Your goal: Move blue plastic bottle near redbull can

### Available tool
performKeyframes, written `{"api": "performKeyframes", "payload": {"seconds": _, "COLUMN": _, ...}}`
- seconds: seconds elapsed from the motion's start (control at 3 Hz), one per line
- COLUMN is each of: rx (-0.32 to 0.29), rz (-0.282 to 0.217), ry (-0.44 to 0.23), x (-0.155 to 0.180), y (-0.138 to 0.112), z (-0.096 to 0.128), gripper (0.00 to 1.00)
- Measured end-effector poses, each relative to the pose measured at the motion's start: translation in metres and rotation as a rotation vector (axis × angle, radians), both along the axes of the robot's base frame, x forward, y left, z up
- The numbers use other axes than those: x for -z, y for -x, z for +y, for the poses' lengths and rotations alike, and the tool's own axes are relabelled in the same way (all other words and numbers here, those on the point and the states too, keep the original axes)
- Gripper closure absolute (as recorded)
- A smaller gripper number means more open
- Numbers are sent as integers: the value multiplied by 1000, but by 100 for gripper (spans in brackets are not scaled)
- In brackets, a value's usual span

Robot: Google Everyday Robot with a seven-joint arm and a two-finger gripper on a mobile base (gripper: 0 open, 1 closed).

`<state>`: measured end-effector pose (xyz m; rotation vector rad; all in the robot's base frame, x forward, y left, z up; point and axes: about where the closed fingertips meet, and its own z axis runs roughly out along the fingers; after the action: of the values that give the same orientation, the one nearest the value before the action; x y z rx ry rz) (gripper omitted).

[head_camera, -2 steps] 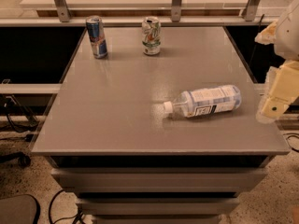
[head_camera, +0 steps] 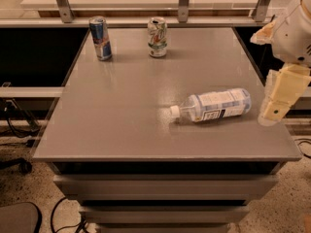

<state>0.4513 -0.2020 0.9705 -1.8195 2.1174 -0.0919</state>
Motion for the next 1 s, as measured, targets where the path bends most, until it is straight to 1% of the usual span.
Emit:
{"api": "performKeyframes", "payload": {"seconds": 0.33, "rx": -113, "rz": 10, "ry": 32, "x": 17, "y": -16, "z": 15, "gripper": 0}}
{"api": "performKeyframes", "payload": {"seconds": 0.67, "rx": -223, "rz": 41, "ry": 63, "x": 37, "y": -32, "z": 28, "gripper": 0}}
{"api": "performKeyframes", "payload": {"seconds": 1.0, "rx": -317, "rz": 82, "ry": 95, "x": 60, "y": -50, "z": 35, "gripper": 0}}
